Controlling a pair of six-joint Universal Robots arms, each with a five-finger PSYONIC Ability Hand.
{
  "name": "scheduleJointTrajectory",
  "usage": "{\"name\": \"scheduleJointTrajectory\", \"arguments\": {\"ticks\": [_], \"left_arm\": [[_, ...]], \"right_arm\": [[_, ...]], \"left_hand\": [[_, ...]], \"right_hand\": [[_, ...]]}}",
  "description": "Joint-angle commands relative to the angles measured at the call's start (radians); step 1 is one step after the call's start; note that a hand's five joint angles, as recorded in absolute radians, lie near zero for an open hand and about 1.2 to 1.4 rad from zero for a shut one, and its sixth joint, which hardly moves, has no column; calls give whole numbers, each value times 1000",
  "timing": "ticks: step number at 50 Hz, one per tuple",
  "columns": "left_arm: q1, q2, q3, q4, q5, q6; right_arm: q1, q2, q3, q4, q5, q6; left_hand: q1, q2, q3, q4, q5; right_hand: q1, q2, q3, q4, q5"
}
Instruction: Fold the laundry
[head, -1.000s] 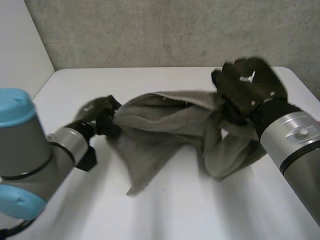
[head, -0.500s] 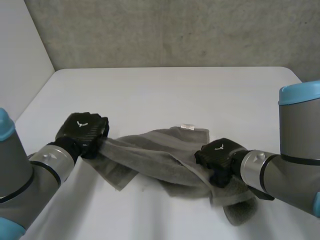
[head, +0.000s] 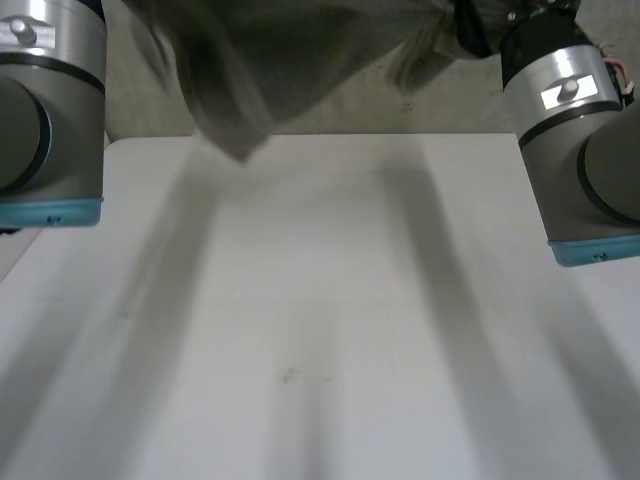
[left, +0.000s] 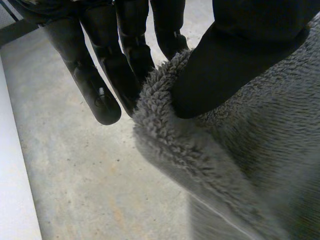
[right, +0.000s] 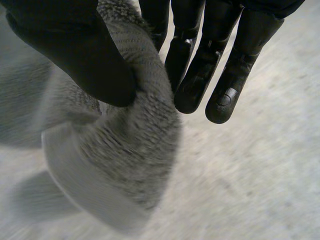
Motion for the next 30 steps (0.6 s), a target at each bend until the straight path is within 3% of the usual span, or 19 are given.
{"name": "scheduleJointTrajectory", "arguments": {"ticks": [1,6,9,14,20,25,30], "left_arm": [[-23,46,-335,-22,41,9],[-28,-26,-586,-18,56,102],[-32,-60,-629,-23,57,134],[-106,-177,-684,-23,59,180],[-123,-180,-686,-25,59,186],[-115,-110,-684,-29,57,186],[-118,-74,-686,-48,56,185]], "right_arm": [[-18,92,3,362,-146,-16],[-50,189,24,537,-219,-118],[-57,263,46,606,-210,-198],[-57,321,72,627,-167,-229],[-57,304,94,633,-113,-200],[-58,202,146,634,-76,-119],[-63,140,185,634,-72,-12]], "left_hand": [[229,183,180,179,199],[229,183,180,179,199],[229,183,180,179,199],[229,183,180,179,199],[229,183,180,179,199],[229,183,180,179,199],[229,183,180,179,199]], "right_hand": [[456,216,212,203,260],[370,130,126,117,174],[205,-35,-39,-48,9],[199,-41,-46,-55,3],[178,-62,-66,-75,-18],[-273,-513,-517,-526,-469],[-418,-658,-662,-671,-614]]}}
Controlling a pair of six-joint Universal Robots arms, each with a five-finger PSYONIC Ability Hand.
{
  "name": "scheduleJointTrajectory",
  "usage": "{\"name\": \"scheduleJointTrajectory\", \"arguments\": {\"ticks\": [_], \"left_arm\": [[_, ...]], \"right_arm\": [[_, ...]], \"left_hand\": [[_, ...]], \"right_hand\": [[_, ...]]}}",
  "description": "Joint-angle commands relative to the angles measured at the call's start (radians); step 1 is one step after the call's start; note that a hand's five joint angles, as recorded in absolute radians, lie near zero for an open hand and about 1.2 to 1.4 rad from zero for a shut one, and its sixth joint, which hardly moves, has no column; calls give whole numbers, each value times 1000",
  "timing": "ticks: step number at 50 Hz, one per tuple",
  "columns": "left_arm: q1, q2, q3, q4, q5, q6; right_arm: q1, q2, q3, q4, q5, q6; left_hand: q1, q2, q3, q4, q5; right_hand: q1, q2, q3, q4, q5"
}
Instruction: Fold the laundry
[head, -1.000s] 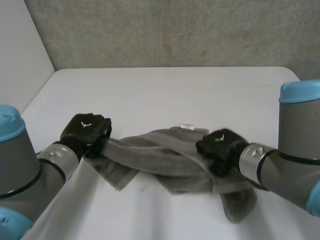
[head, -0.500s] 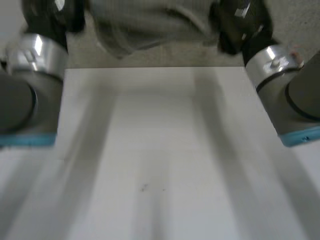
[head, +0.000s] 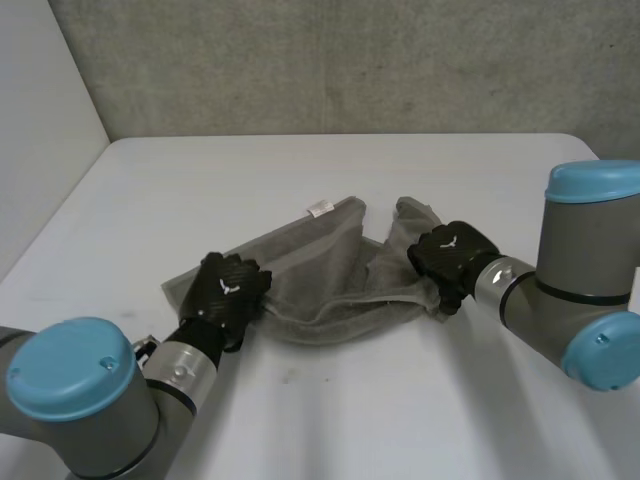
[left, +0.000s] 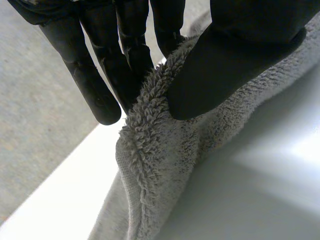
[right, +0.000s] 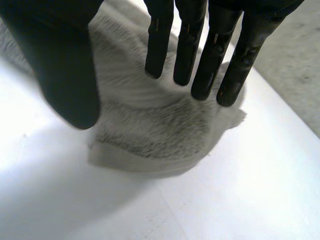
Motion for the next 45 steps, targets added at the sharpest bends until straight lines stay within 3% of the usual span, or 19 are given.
{"name": "scheduleJointTrajectory", "arguments": {"ticks": [1,6,14,22,31,41,45], "left_arm": [[3,74,3,-20,-2,-5],[-6,89,1,-52,-2,-10],[-17,101,1,-61,-5,-14],[-14,103,-3,-63,-5,-16],[-14,105,-8,-63,-5,-16],[-9,108,-9,-63,-5,-17],[-6,108,-14,-63,-1,-16]], "right_arm": [[-5,-112,62,-2,19,149],[-3,-172,139,-12,14,320],[27,-250,257,-119,14,419],[121,-215,307,-312,40,409],[132,-84,245,-363,88,377],[123,-18,179,-436,178,311],[121,-29,177,-444,190,311]], "left_hand": [[224,182,180,178,199],[224,182,180,178,199],[224,182,180,178,199],[224,182,180,178,199],[224,182,180,178,199],[224,182,180,178,199],[224,182,180,178,199]], "right_hand": [[-72,-160,-176,-162,-178],[-81,-169,-185,-171,-186],[-81,-169,-185,-171,-186],[-49,-137,-152,-139,-154],[22,-66,-82,-68,-84],[383,294,279,293,277],[400,312,297,310,295]]}}
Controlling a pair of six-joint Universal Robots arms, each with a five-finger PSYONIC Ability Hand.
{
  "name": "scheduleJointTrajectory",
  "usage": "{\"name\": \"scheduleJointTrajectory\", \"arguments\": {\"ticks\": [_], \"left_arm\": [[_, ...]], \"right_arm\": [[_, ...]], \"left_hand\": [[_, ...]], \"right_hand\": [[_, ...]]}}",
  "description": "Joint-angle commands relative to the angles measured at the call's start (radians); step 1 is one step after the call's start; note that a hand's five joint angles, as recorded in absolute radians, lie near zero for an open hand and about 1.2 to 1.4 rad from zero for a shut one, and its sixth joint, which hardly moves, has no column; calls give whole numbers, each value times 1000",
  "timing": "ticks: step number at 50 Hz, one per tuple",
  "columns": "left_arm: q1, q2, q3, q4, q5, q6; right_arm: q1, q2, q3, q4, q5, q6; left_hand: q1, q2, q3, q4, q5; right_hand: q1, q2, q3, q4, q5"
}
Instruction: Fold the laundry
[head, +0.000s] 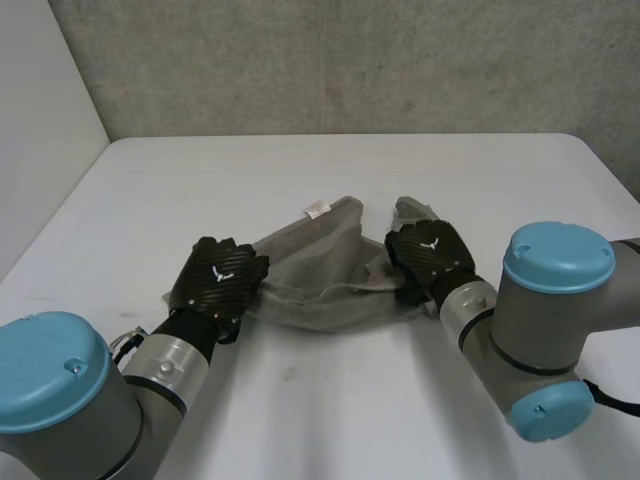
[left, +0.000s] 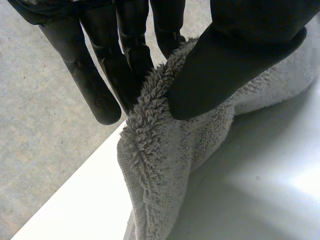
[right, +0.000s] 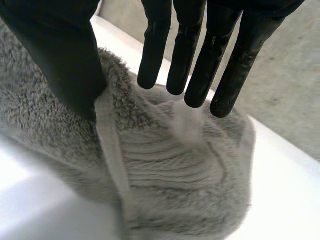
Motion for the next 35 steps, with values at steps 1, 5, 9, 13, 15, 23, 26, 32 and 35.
{"name": "scheduleJointTrajectory", "arguments": {"ticks": [1,5,9,13,15,23,26,32,35], "left_arm": [[7,-1,-5,0,3,0],[7,-1,-5,2,5,0],[8,-1,-10,2,5,0],[7,-1,-10,2,5,0],[7,-1,-10,2,5,0],[10,-1,-12,2,5,0],[10,-2,-12,2,5,0],[11,-7,-5,2,5,3],[13,1,13,0,5,9]], "right_arm": [[-9,-21,-10,-38,51,-9],[-9,-34,-10,-37,48,-11],[-31,-29,-12,-31,47,-11],[-46,-18,-10,-25,47,-14],[-55,-12,-10,-25,48,-20],[-137,-17,4,-25,53,-67],[-140,-15,8,-22,51,-67],[-143,-35,19,66,25,-64],[-143,-81,22,113,-2,-63]], "left_hand": [[224,182,180,178,199],[224,182,180,178,199],[224,182,180,178,199],[224,182,180,178,199],[224,182,180,178,199],[224,182,180,178,199],[224,182,180,178,199],[224,182,180,178,199],[224,182,180,178,199]], "right_hand": [[315,198,201,205,241],[315,198,201,205,241],[285,169,171,176,212],[238,122,124,129,165],[218,101,104,108,144],[253,136,139,143,179],[394,277,280,284,320],[716,599,602,606,642],[716,599,602,606,642]]}}
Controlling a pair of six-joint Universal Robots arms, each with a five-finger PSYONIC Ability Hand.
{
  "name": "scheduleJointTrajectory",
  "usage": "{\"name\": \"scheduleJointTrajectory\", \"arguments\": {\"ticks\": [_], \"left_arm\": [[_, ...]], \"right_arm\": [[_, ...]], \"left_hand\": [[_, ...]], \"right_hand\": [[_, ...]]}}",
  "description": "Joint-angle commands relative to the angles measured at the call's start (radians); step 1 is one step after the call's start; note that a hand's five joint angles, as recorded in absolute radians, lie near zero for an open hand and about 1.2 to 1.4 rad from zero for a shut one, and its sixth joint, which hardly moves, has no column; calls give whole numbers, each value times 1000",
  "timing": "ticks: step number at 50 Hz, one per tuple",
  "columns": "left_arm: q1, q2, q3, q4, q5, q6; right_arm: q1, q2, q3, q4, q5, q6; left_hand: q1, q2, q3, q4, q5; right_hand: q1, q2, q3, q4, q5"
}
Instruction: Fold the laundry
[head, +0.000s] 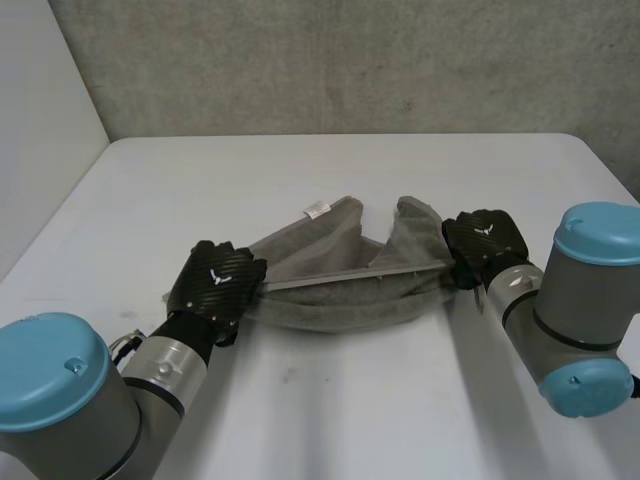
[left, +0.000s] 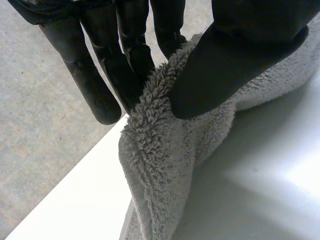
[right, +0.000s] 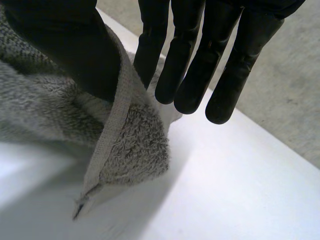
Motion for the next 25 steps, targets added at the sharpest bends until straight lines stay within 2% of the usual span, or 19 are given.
{"name": "scheduleJointTrajectory", "arguments": {"ticks": [1,3,5,6,7,8,10,11,12,13,14,15,16,17,18,19,22,25], "left_arm": [[4,20,39,0,0,14],[7,61,58,-5,-3,17],[9,118,76,-14,-2,21],[13,174,99,-32,-2,28],[18,228,125,-64,-2,45],[18,228,125,-64,-2,45],[33,323,191,-177,0,105],[33,324,191,-178,0,105],[47,363,226,-252,6,140],[47,363,226,-253,6,140],[62,386,260,-334,15,175],[62,386,260,-334,15,175],[80,393,300,-451,32,230],[90,391,315,-536,49,272],[90,391,315,-537,49,272],[93,391,317,-599,64,296],[96,383,309,-664,87,318],[96,246,273,-735,112,330]], "right_arm": [[-4,-94,7,116,-54,4],[-10,-139,2,133,-63,-2],[-18,-251,-16,215,-75,-43],[-18,-251,-16,215,-75,-44],[-21,-306,-31,288,-80,-97],[-21,-307,-31,289,-80,-97],[-26,-397,-83,443,-83,-225],[-26,-397,-84,444,-83,-226],[-29,-440,-102,517,-77,-293],[-32,-476,-116,589,-75,-365],[-32,-477,-116,590,-75,-366],[-32,-504,-122,657,-74,-443],[-36,-526,-122,713,-68,-518],[-37,-526,-122,714,-68,-519],[-41,-535,-122,755,-71,-577],[-41,-537,-117,774,-66,-614],[-32,-535,-107,780,-65,-623],[-30,-483,-71,780,-71,-625]], "left_hand": [[224,182,179,178,199],[224,182,179,178,199],[224,182,179,178,199],[224,182,179,178,199],[224,182,179,178,199],[224,182,179,178,199],[224,182,179,178,199],[224,182,179,178,199],[224,182,179,178,199],[224,182,179,178,199],[224,182,179,178,199],[224,182,179,178,199],[224,182,179,178,199],[224,182,179,178,199],[224,182,179,178,199],[224,182,179,178,199],[224,182,179,178,199],[224,182,179,178,199]], "right_hand": [[419,217,215,206,275],[419,217,215,206,275],[419,217,215,206,275],[419,217,215,206,275],[419,217,215,206,275],[419,217,215,206,275],[419,217,215,206,275],[419,217,215,206,275],[419,217,215,206,275],[419,217,215,206,275],[419,217,215,206,275],[419,217,215,206,275],[419,217,215,206,275],[419,217,215,206,275],[419,217,215,206,275],[419,217,215,206,275],[419,217,215,206,275],[419,217,215,206,275]]}}
